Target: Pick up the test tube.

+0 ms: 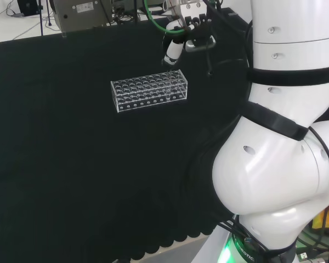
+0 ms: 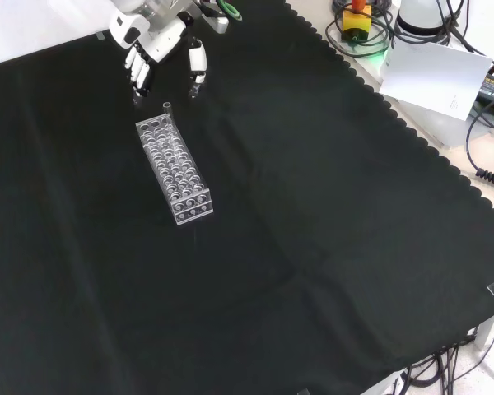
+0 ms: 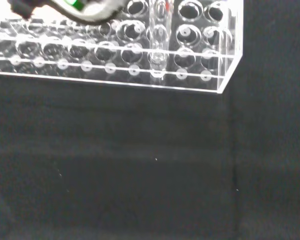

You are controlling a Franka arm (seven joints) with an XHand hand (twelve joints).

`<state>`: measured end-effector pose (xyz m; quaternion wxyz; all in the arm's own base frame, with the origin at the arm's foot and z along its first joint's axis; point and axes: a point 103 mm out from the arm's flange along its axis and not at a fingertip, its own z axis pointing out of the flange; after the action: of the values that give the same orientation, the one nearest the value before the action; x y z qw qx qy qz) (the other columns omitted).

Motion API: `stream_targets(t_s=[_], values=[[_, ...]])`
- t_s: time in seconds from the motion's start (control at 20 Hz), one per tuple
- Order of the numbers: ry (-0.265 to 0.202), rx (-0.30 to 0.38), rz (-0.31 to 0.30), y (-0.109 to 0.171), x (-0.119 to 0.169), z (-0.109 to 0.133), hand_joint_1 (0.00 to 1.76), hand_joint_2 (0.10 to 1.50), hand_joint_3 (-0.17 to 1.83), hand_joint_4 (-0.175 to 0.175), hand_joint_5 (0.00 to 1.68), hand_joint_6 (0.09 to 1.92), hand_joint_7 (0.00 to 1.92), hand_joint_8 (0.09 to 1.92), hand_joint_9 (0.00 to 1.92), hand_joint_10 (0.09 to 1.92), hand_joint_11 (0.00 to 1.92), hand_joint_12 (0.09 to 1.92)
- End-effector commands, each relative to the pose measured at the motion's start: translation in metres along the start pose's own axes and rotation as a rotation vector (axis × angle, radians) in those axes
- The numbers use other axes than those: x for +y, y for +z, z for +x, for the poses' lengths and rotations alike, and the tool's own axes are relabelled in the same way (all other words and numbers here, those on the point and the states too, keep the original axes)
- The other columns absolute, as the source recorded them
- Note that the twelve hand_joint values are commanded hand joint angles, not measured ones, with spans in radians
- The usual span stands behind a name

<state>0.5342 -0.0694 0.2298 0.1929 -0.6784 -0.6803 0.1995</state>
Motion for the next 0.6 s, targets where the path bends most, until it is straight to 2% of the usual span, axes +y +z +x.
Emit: stream_targets(t_s=[0.05,0.25,0.6], values=[[-0.016,-0.022,-0.006,0.007,0.005,0.002,0.99,0.62,0.62,-0.113,0.37,0.39,0.57,0.91,0.52,0.85,0.31,1.46],[-0.028,-0.030,-0.015,0.011,0.011,0.007,1.03,0.58,0.69,-0.125,0.39,0.65,0.64,0.92,0.59,0.83,0.35,1.45],[-0.035,-0.051,-0.020,0.015,0.025,0.012,1.06,0.56,0.72,-0.138,0.46,0.81,0.77,0.91,0.69,0.80,0.41,1.42]])
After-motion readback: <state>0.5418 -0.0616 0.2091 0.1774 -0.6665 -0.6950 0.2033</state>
